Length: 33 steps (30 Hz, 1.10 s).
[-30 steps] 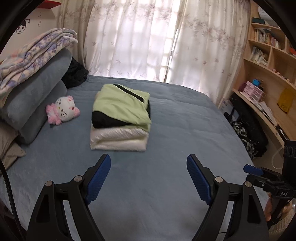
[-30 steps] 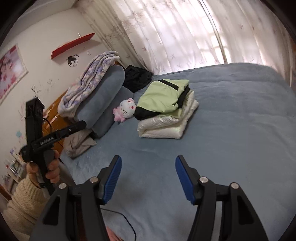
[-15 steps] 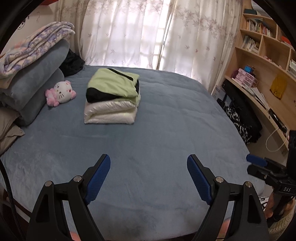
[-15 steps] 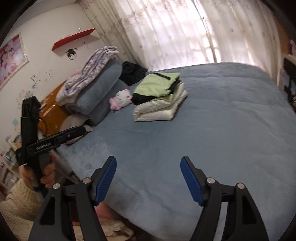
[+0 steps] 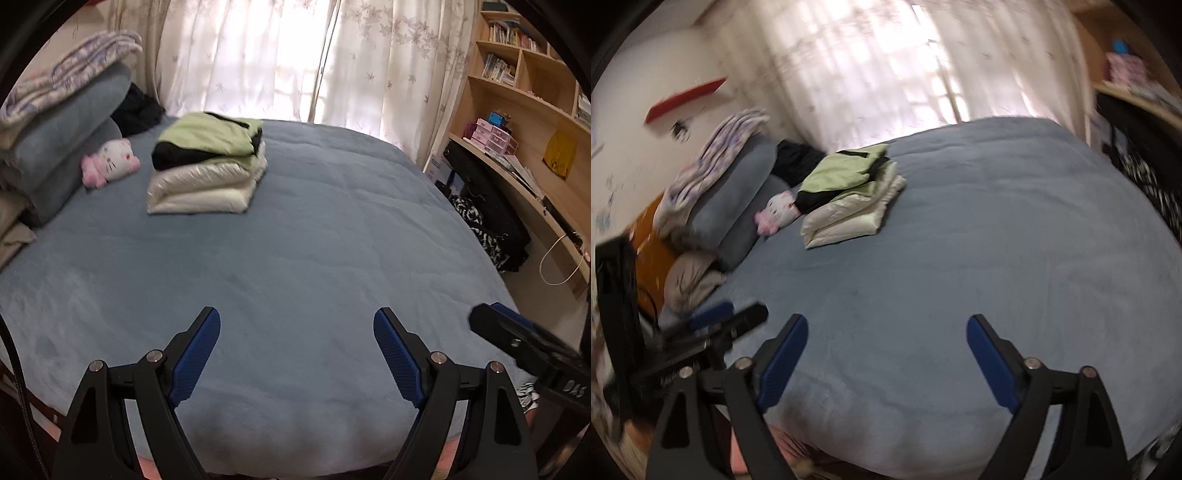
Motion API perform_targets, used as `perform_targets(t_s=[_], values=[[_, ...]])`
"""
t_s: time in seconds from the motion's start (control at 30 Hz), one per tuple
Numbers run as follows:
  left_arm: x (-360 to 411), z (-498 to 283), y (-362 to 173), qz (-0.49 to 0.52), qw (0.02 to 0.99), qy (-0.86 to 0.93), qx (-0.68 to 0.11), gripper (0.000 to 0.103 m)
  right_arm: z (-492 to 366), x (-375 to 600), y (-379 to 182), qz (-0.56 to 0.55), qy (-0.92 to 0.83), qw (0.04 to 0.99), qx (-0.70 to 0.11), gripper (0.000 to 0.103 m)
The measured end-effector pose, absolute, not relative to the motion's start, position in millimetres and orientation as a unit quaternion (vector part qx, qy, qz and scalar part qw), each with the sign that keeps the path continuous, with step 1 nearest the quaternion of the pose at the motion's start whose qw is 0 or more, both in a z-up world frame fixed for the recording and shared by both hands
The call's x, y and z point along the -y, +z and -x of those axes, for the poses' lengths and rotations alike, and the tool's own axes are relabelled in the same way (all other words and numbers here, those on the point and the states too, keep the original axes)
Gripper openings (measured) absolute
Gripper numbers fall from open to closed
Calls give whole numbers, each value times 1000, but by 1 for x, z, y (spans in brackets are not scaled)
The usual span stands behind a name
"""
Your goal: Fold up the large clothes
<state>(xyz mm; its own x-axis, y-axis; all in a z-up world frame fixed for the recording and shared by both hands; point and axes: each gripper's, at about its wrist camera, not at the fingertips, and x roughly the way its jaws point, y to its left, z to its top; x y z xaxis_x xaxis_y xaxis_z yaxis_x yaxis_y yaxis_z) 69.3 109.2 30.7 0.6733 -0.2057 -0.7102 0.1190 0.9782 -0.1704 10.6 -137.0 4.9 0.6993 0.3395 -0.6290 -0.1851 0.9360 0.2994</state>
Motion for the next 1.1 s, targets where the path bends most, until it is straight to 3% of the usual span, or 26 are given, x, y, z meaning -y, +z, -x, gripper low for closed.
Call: perform_targets(t_s=[0.33, 1.1], values=[[-100, -68, 25, 39, 919, -70, -387, 84, -8, 121, 1, -54, 112, 930, -346, 93], [-98, -73, 9, 19, 913, -30, -405, 84, -13, 123, -18, -57, 95, 921, -374, 93]])
